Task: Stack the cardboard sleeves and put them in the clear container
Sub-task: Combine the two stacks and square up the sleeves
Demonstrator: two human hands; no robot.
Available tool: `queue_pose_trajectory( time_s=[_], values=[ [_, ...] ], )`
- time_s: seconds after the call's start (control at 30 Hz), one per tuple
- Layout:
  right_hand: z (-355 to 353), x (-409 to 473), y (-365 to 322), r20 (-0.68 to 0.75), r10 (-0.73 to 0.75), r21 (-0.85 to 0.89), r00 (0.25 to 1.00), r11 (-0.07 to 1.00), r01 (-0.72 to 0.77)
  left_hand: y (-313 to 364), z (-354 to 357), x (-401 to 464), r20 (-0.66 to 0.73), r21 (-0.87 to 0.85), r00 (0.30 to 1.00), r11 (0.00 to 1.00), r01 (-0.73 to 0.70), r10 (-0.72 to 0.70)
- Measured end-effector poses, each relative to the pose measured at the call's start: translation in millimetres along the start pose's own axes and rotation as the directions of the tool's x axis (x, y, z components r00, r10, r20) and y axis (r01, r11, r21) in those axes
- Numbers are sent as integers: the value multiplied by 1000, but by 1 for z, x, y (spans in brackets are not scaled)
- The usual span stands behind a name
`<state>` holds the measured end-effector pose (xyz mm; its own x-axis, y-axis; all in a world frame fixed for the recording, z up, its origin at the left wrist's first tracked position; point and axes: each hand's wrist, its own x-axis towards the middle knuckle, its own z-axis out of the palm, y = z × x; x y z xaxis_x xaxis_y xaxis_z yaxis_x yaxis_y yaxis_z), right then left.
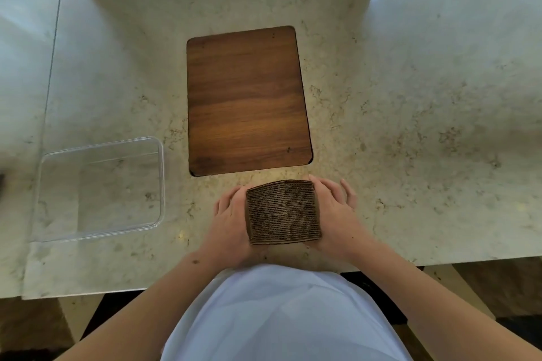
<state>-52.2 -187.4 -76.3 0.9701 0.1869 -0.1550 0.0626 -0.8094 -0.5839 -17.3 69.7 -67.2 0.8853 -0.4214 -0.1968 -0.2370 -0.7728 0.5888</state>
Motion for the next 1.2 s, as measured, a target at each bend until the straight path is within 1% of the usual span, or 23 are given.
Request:
queue_pose_trajectory(
  time_s=[0.1, 0.2, 0.27, 0.4, 0.5, 0.57, 0.7, 0.9, 1.03, 1.2],
  values=[
    [2, 0, -3, 7, -6, 26, 1000, 1000, 6, -5, 2, -1, 49, 57, 999, 998, -9, 6],
    [0, 1, -5, -5, -1, 43, 1000, 999, 1, -7, 0, 3, 82, 58, 997, 998, -6, 1],
    [-2, 1, -6, -2, 14, 48, 1000, 999, -14, -8, -4, 3, 110, 60, 994, 998, -27, 21],
    [-3, 2, -7, -20, 19, 77, 1000, 997, -18, -6, -15, 2, 142, 25, 990, 1000, -16, 12],
    [-2, 2, -6, -7, 28, 81, 1000, 996, -27, -1, -21, 6, 173, 60, 983, 996, -66, 55],
    [-1, 3, -5, -4, 27, 81, 1000, 996, -27, 2, -21, 8, 161, 109, 983, 988, -108, 90],
    [1, 3, -2, 11, 15, 89, 1000, 996, -16, 4, -15, 6, 158, 146, 981, 980, -137, 113],
    [-17, 9, 5, 137, -99, 87, 986, 992, 88, 2, -10, 4, 125, 143, 985, 980, -139, 122],
    [-21, 15, 4, 146, -160, 52, 976, 987, 154, 4, -10, 7, 140, 140, 983, 981, -134, 115],
    [-20, 20, 0, 170, -173, 134, 970, 979, 151, 7, -13, 8, 148, 136, 983, 983, -126, 106]
  ],
)
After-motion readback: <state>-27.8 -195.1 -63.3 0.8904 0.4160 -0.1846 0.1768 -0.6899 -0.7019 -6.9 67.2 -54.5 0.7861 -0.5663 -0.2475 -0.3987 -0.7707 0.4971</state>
